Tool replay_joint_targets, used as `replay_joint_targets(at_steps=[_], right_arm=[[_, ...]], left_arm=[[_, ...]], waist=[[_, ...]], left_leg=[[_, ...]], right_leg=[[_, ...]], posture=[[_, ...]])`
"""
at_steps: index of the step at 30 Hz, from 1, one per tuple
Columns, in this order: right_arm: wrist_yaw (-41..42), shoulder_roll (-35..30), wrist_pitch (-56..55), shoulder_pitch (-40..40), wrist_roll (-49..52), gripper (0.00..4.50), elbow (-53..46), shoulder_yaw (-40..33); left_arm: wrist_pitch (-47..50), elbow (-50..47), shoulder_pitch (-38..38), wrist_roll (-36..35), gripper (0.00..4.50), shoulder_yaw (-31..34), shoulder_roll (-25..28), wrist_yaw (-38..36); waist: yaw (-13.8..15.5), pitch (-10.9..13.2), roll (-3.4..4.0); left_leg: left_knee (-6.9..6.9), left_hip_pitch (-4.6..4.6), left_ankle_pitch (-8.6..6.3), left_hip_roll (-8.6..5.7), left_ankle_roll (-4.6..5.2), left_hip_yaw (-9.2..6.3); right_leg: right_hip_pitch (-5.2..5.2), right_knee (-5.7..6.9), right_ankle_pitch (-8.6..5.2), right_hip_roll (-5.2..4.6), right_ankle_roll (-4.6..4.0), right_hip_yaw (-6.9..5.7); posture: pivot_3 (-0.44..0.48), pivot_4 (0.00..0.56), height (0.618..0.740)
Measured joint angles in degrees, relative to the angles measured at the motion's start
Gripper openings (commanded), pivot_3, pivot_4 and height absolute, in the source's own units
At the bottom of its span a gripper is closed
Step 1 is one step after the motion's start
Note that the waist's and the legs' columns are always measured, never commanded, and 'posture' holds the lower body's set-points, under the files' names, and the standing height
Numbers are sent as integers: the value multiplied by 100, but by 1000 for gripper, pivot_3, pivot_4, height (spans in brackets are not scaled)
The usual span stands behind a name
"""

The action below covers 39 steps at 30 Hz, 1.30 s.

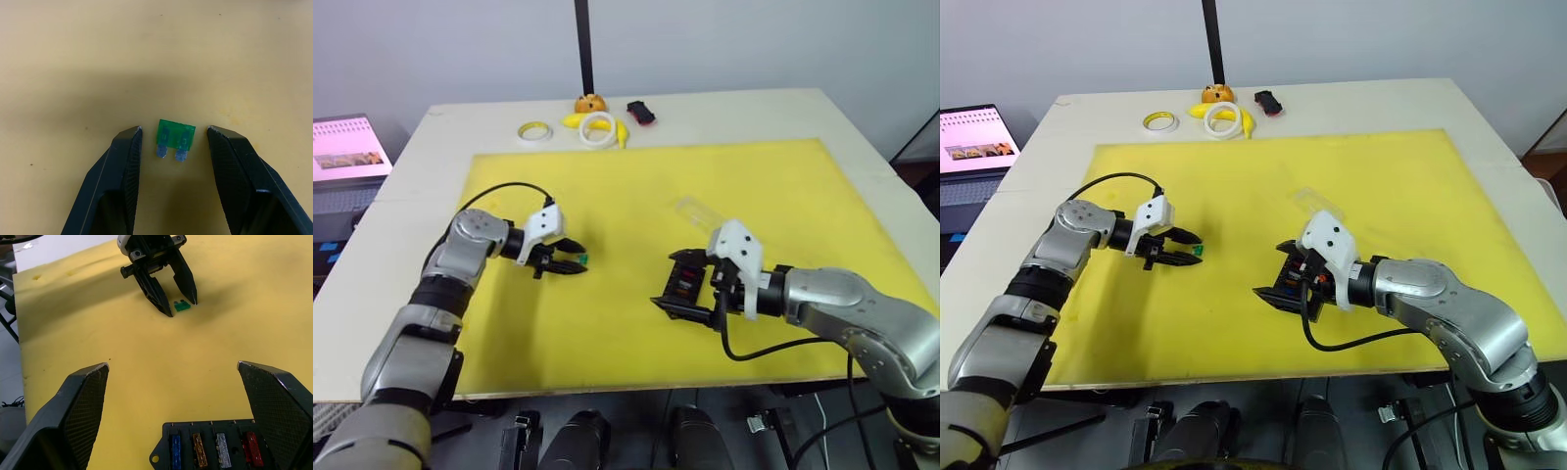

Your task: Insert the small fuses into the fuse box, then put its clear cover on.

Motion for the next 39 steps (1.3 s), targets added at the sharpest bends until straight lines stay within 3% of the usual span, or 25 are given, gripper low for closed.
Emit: replay_joint_targets(at_steps=[6,9,18,22,29,35,39], right_arm=[[6,1,79,0,22,4500,0,-30],[12,3,110,0,45,4500,0,-33],[19,12,128,-2,69,4500,0,-54],[19,19,138,0,110,4500,-4,-71],[36,144,152,-39,172,4500,9,-132],[198,242,120,-236,95,4500,205,-32],[238,280,116,-339,48,4500,299,-17]], left_arm=[[110,-193,82,-3,2221,5,20,1],[124,-257,104,-6,1423,6,18,1],[155,-373,172,-5,1423,9,26,15],[645,-988,517,-130,1423,198,194,109],[2458,-2974,1483,-516,1423,764,448,1050],[2499,-3443,1765,-577,1423,778,456,1309],[2186,-3217,1566,-576,2616,626,467,1098]], waist=[[-4,0,0],[0,0,0],[-4,0,0],[-32,0,0],[-103,0,0],[-95,0,0],[-82,0,0]], left_leg=[[0,0,0,0,0,0],[0,0,0,0,0,0],[0,0,0,0,0,0],[-3,1,0,2,0,-3],[-6,0,0,4,0,-9],[-6,0,0,3,-1,-9],[-5,0,0,2,-1,-10]], right_leg=[[0,0,0,0,0,0],[0,0,0,0,0,0],[0,0,0,0,0,0],[-1,1,0,1,0,0],[-2,2,0,1,0,-1],[0,-1,0,1,0,-3],[1,-1,0,-1,0,-5]], posture=[[0,150,740],[0,150,740],[0,150,740],[0,150,740],[0,150,740],[0,150,740],[0,150,740]])
